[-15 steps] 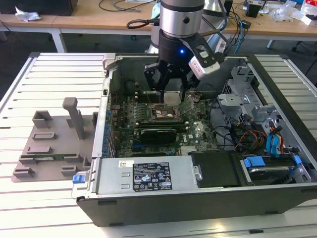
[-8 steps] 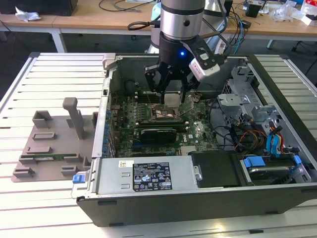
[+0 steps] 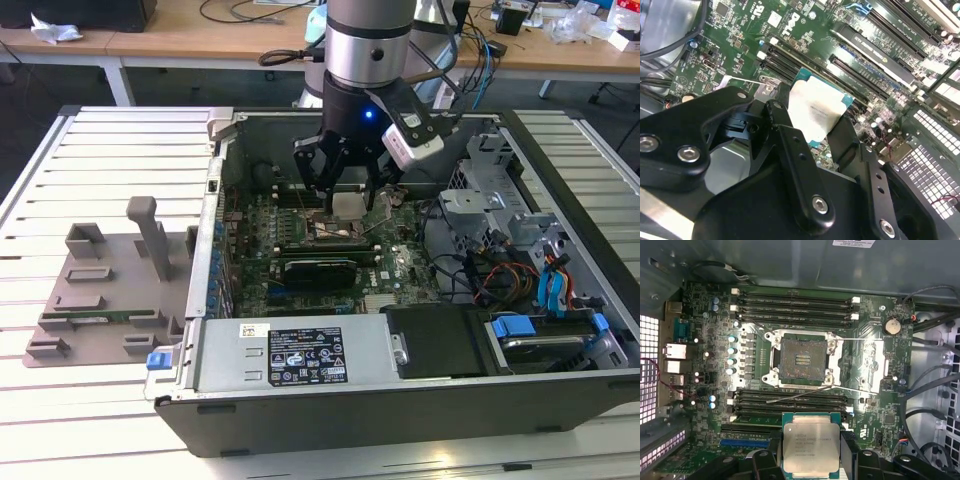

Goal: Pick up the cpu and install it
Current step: 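Pick up the cpu and move it towards the insertion slot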

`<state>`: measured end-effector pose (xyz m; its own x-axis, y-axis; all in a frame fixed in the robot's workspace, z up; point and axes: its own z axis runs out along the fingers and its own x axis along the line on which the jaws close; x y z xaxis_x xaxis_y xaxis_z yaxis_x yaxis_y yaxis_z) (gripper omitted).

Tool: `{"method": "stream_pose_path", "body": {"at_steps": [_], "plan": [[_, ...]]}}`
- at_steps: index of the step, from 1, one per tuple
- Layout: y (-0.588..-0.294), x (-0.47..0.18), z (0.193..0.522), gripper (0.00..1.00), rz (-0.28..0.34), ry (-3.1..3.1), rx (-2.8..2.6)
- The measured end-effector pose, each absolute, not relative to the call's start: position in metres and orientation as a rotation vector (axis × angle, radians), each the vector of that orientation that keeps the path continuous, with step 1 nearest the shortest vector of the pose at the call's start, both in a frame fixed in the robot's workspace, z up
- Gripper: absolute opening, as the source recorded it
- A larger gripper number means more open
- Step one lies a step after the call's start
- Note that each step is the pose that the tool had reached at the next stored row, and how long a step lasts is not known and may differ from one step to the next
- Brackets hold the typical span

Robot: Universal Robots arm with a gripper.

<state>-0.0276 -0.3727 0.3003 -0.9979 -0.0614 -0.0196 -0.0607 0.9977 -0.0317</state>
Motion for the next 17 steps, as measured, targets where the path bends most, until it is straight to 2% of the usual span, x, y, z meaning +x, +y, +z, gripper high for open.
{"method": "stream_pose_path", "body": {"at_steps": [17], "plan": [[-0.373,-0.026,0.285,0.55,-0.048,3.119,-0.095]]}}
